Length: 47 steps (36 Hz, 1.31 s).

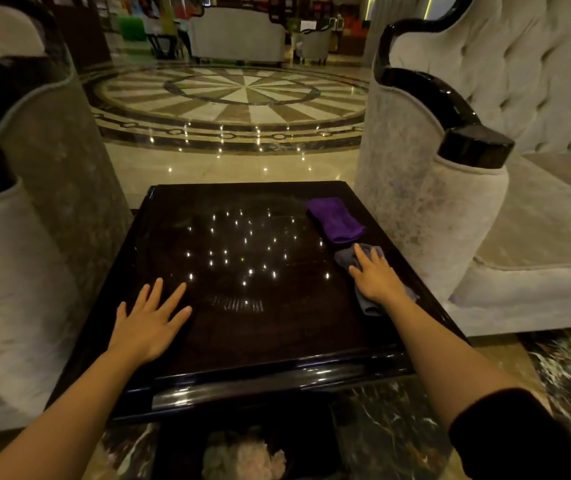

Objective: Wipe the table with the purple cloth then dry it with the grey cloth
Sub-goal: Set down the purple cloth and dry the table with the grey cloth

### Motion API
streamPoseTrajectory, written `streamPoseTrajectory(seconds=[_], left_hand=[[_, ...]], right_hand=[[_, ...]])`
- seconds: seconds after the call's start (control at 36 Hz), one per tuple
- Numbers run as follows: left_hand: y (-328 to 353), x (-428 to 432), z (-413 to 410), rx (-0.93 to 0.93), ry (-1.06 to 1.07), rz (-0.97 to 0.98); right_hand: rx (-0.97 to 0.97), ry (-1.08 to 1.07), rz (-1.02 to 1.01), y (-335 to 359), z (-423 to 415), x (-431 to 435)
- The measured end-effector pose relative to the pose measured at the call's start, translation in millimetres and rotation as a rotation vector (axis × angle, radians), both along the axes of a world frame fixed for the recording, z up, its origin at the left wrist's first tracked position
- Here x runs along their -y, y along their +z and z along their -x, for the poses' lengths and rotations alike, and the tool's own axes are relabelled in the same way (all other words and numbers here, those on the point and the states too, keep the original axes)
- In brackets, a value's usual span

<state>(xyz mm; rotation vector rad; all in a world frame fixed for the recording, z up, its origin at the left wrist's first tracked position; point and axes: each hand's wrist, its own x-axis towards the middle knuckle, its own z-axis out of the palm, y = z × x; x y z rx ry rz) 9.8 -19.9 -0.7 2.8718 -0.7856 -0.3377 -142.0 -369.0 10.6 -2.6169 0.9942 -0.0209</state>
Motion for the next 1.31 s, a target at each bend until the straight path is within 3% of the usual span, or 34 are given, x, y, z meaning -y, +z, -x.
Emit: streamPoseTrajectory(seconds=[0.31, 0.61, 0.94, 1.0, 1.11, 1.31], left_hand=[[-7.6, -14.1, 16.4, 0.028, -0.017, -0.034], [-4.7, -13.6, 19.4, 0.039, -0.012, -0.034], [-11.3, -14.8, 13.1, 0.034, -0.009, -0.019], [-12.1, -15.2, 12.0, 0.037, -0.019, -0.028], [-13.8, -16.2, 11.6, 0.034, -0.018, -0.036], [-12.7, -15.7, 12.7, 0.021, -0.001, -0.009]], right_hand=[[-0.014, 0.242, 0.051, -3.4, -20.4, -44.5], [0.019, 0.617, 0.091, -3.6, -15.6, -142.4], [0.251, 0.985, -0.001, -4.9, 21.0, -221.5], [0.322, 0.979, -0.057, 2.2, 19.2, -218.0], [0.514, 0.762, -0.152, 27.0, 1.8, -186.1], [0.539, 0.440, -0.026, 49.4, -54.6, -91.1]])
